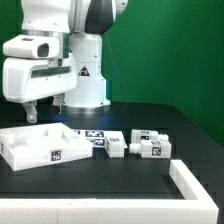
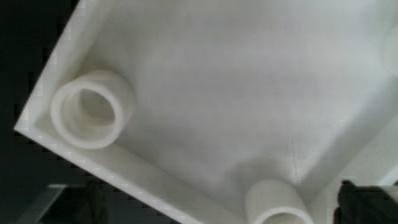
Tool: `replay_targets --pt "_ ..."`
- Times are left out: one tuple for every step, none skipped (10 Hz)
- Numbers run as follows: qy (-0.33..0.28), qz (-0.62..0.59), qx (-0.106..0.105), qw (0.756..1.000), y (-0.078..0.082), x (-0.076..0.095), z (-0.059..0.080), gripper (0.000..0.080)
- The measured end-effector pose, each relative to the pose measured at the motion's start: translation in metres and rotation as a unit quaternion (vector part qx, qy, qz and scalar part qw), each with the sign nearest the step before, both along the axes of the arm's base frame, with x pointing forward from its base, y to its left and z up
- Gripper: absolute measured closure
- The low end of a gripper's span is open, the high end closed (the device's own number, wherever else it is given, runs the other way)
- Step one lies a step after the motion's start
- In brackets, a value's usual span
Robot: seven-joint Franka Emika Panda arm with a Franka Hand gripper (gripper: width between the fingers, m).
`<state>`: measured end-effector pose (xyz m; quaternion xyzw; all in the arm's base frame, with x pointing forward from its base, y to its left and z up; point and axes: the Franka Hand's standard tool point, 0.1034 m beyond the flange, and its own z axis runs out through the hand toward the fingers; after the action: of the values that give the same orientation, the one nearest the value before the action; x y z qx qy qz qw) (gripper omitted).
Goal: Assemble one leg
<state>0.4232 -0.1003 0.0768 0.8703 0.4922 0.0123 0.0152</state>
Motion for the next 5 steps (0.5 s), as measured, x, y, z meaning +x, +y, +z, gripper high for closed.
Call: replay_targets --pt "-0.001 -0.022 0.001 1.0 -0.002 0.001 0.0 0.015" --pt "0.005 -0.098 0.009 0.995 -0.015 0.005 0.001 0.015" --pt "0.004 -0.161 0.016 0.987 -0.034 0.018 -0.002 0.015" --pt "0.005 -0.197 0.019 0.98 -0.045 0.027 -0.011 0.015" --pt "0.005 -0.232 0.025 0.972 -0.052 0.031 -0.016 0.015"
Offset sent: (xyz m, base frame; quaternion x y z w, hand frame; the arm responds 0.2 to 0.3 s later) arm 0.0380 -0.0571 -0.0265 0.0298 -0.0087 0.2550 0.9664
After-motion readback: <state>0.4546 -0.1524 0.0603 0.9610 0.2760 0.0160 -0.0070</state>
